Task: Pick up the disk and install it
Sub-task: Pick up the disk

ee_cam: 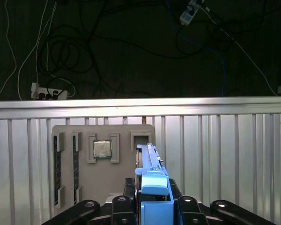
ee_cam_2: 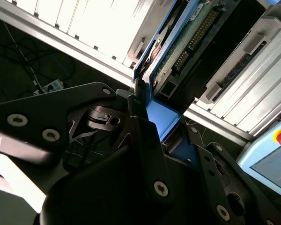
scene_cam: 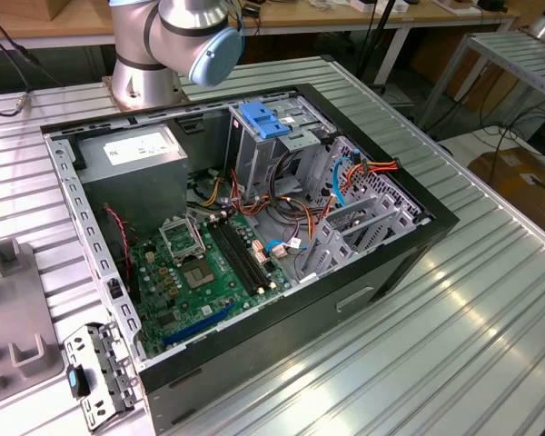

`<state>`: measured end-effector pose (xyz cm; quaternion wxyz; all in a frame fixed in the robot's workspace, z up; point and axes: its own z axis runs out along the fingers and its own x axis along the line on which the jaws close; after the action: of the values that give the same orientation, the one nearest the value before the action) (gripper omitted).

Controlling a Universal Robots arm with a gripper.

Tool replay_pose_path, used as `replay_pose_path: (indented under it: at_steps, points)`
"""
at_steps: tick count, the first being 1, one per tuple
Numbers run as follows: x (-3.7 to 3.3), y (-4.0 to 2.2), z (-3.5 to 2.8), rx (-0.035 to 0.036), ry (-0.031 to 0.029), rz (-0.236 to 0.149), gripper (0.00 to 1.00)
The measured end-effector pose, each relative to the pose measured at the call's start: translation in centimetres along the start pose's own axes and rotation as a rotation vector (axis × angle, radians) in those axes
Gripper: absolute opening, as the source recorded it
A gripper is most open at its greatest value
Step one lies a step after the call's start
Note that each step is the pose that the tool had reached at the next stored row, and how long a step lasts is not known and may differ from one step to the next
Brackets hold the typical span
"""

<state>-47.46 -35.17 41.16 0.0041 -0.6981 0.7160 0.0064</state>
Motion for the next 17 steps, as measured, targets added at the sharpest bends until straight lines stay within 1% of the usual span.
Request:
replay_pose_path:
  at_steps: [5, 17]
  points:
    - [0.00, 0.00, -0.30, 0.0001, 0.0000, 0.000, 0.37]
    - [-0.02, 0.00, -1.58, 0.0000, 0.0000, 0.000, 0.37]
